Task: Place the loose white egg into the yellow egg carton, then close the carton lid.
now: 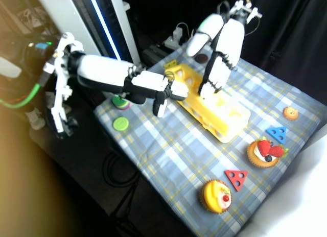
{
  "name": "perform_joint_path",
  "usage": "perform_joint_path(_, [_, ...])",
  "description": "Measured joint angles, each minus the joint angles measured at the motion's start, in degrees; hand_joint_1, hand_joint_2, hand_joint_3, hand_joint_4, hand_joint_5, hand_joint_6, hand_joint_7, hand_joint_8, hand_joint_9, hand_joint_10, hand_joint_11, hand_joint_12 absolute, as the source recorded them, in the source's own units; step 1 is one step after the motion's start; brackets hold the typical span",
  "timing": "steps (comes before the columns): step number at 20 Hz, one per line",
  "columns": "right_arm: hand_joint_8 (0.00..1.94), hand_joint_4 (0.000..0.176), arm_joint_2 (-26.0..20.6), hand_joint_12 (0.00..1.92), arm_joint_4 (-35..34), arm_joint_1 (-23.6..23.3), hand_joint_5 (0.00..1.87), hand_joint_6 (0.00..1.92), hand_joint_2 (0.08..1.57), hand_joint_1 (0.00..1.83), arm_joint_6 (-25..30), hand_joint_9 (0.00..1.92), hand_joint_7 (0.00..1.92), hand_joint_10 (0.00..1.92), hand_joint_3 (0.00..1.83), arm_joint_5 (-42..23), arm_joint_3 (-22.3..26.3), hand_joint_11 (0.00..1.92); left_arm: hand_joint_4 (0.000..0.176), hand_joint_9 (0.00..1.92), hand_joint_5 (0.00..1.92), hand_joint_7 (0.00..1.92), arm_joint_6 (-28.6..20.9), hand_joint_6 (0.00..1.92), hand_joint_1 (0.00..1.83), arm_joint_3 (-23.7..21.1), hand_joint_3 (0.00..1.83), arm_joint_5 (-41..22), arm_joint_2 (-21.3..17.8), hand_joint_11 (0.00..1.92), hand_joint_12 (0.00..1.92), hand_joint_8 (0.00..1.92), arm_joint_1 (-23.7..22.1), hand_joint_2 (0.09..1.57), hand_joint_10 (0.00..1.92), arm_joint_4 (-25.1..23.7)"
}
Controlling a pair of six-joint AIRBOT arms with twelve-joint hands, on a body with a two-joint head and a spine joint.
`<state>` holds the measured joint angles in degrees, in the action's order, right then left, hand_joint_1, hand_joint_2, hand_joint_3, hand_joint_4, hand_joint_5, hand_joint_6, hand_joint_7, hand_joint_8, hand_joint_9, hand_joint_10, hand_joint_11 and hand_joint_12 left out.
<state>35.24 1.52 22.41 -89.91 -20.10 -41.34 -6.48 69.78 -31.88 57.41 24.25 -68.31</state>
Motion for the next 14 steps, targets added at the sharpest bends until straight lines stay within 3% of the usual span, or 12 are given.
perform_joint_path(1, [0.00, 0.000, -0.1, 1.32, 0.0, 0.0, 0.00, 0.00, 1.34, 0.65, 0.0, 0.00, 0.00, 0.00, 0.00, 0.0, 0.0, 0.00, 0.000, 0.16, 0.00, 0.09, 0.6, 0.00, 0.00, -0.1, 0.00, -0.5, -0.7, 0.17, 1.67, 0.01, -0.3, 1.35, 0.76, 0.5])
perform_joint_path(2, [0.00, 0.000, -0.3, 1.11, 0.0, 0.0, 0.00, 0.00, 1.34, 0.66, 0.0, 0.00, 0.00, 0.00, 0.00, -0.2, 0.5, 0.00, 0.000, 0.16, 0.00, 0.07, 2.5, 0.00, 0.00, -1.2, 0.00, -0.1, -1.8, 0.19, 1.66, 0.00, -0.6, 1.34, 0.73, 1.0])
perform_joint_path(4, [0.00, 0.000, -1.4, 1.05, 0.3, 0.5, 0.00, 0.00, 1.34, 0.71, 0.0, 0.03, 0.00, 0.01, 0.00, -1.4, 1.4, 0.00, 0.000, 0.14, 0.00, 0.08, 7.4, 0.00, 0.03, -3.7, 0.00, -0.8, -4.4, 0.03, 1.59, 0.00, -0.5, 1.44, 0.56, 4.4])
perform_joint_path(5, [0.00, 0.000, -1.7, 0.98, 0.0, 0.7, 0.00, 0.00, 1.33, 0.72, 0.0, 0.01, 0.00, 0.00, 0.00, -2.0, 1.6, 0.00, 0.000, 0.14, 0.00, 0.12, 11.5, 0.00, 0.07, -5.3, 0.00, -1.4, -6.4, 0.00, 1.53, 0.02, -0.5, 1.44, 0.54, 8.3])
perform_joint_path(6, [0.00, 0.000, -2.1, 1.06, -0.1, 1.0, 0.00, 0.00, 1.33, 0.74, 0.0, 0.03, 0.00, 0.02, 0.00, -2.6, 1.7, 0.00, 0.000, 0.10, 0.04, 0.15, 15.6, 0.02, 0.21, -6.7, 0.00, -1.8, -8.1, 0.00, 1.43, 0.02, -0.3, 1.45, 0.52, 12.1])
perform_joint_path(7, [0.00, 0.000, -2.5, 0.86, -0.5, 1.6, 0.00, 0.00, 1.34, 0.71, 0.0, 0.01, 0.00, 0.01, 0.00, -3.5, 1.7, 0.00, 0.000, 0.10, 0.07, 0.19, 21.1, 0.03, 0.27, -8.2, 0.00, -2.2, -10.3, 0.00, 1.38, 0.03, 0.6, 1.44, 0.51, 17.4])
perform_joint_path(9, [0.00, 0.009, -3.0, 0.09, -1.7, 2.9, 0.00, 0.00, 1.35, 0.67, 0.0, 0.00, 0.00, 0.00, 0.00, -5.2, 2.1, 0.00, 0.000, 0.04, 0.06, 0.14, 33.5, 0.02, 0.22, -10.8, 0.00, -1.9, -13.9, 0.00, 1.30, 0.01, 3.1, 1.43, 0.38, 26.7])
perform_joint_path(11, [0.00, 0.025, -3.7, 0.00, -2.7, 4.4, 0.00, 0.00, 1.34, 0.63, 0.0, 0.00, 0.00, 0.00, 0.00, -7.7, 2.8, 0.00, 0.000, 0.01, 0.04, 0.02, 43.5, 0.00, 0.20, -12.5, 0.00, -2.1, -16.2, 0.00, 1.09, 0.00, 5.6, 1.40, 0.12, 36.3])
perform_joint_path(12, [0.00, 0.052, -3.9, 0.00, -3.1, 5.1, 0.00, 0.00, 1.33, 0.58, 0.0, 0.00, 0.00, 0.00, 0.00, -9.5, 3.1, 0.00, 0.000, 0.00, 0.01, 0.00, 47.6, 0.00, 0.23, -13.0, 0.00, -2.9, -16.8, 0.00, 0.76, 0.00, 7.0, 1.37, 0.02, 40.7])
perform_joint_path(13, [0.00, 0.041, -4.5, 0.00, -4.0, 5.8, 0.00, 0.00, 1.32, 0.56, 0.0, 0.00, 0.00, 0.00, 0.00, -10.8, 3.4, 0.00, 0.000, 0.00, 0.01, 0.00, 51.1, 0.00, 0.29, -13.7, 0.00, -3.9, -17.7, 0.00, 0.58, 0.00, 8.4, 1.36, 0.00, 45.3])
perform_joint_path(14, [0.00, 0.040, -4.8, 0.00, -4.6, 6.2, 0.00, 0.00, 1.31, 0.57, 0.0, 0.00, 0.00, 0.00, 0.00, -11.6, 3.4, 0.00, 0.000, 0.00, 0.00, 0.00, 53.8, 0.00, 0.30, -14.3, 0.00, -5.3, -18.5, 0.00, 0.29, 0.00, 10.1, 1.34, 0.00, 48.5])
